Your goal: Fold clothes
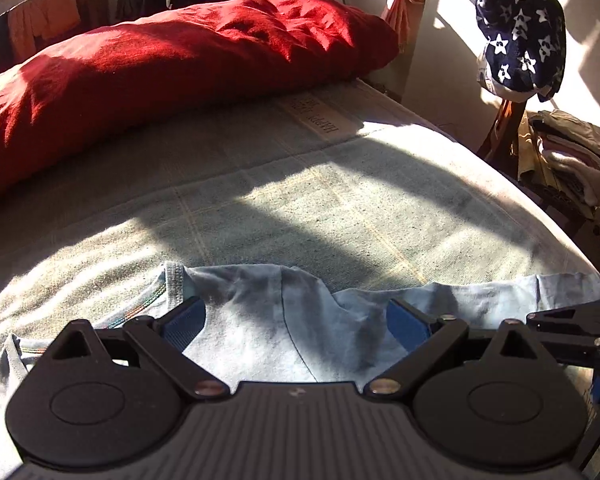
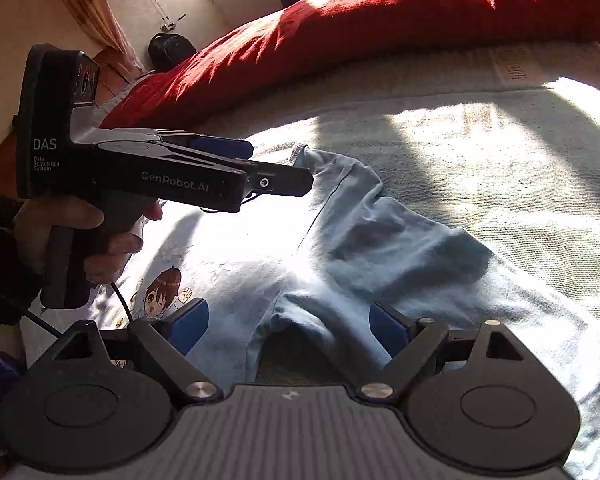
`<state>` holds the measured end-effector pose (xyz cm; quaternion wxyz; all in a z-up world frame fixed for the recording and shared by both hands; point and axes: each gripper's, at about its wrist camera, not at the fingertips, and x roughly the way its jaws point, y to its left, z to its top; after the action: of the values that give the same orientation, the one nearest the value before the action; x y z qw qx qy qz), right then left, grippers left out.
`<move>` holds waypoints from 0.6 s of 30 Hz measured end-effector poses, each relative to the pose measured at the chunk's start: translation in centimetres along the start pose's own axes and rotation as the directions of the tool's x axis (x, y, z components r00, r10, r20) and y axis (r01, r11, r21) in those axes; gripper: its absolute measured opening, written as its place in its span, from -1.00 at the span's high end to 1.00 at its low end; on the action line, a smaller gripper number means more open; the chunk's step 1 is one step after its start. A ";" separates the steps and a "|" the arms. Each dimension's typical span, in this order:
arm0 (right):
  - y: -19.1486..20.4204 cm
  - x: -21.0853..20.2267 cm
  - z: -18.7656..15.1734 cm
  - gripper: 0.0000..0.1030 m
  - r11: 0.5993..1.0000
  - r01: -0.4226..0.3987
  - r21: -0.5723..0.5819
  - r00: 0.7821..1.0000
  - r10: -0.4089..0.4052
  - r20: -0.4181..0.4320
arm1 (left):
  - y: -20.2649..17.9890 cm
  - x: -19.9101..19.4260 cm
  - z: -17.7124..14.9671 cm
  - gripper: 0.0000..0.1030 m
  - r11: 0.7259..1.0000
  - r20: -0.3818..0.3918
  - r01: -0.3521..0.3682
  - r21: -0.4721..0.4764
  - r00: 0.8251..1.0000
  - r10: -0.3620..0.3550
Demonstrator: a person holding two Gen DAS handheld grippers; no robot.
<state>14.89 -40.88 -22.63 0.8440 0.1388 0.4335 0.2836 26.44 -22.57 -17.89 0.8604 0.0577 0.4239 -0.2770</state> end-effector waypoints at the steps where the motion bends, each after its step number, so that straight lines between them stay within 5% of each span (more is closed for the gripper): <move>1: 0.5 0.5 0.0 -0.76 1.000 0.009 -0.011 1.000 -0.009 -0.001 | 0.3 0.1 0.3 -0.87 0.997 -0.009 0.060 -0.038 0.998 -0.061; 5: 0.9 1.1 0.1 -0.76 0.997 0.048 -0.054 0.999 -0.047 0.012 | 0.7 1.7 0.8 -0.87 0.957 -0.054 0.252 -0.146 0.964 -0.262; 10: -1.2 0.1 -0.2 -0.76 0.990 0.131 -0.059 0.991 -0.131 -0.010 | 0.3 6.5 0.7 -0.87 0.884 -0.163 0.391 -0.255 0.884 -0.438; 12: -2.0 -0.6 -0.6 -0.76 0.987 0.151 -0.049 0.988 -0.152 -0.014 | 0.0 8.1 0.6 -0.87 0.893 -0.182 0.373 -0.251 0.888 -0.423; 18: -3.2 -1.6 -1.4 -0.76 0.979 0.203 -0.033 0.979 -0.203 -0.007 | 0.5 9.8 3.0 -0.87 0.949 -0.131 0.272 -0.158 0.947 -0.293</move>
<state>14.21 -44.44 -23.94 0.8685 0.0788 0.4450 0.2036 33.62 -27.36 -23.54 0.7785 -0.0420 0.5106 -0.3625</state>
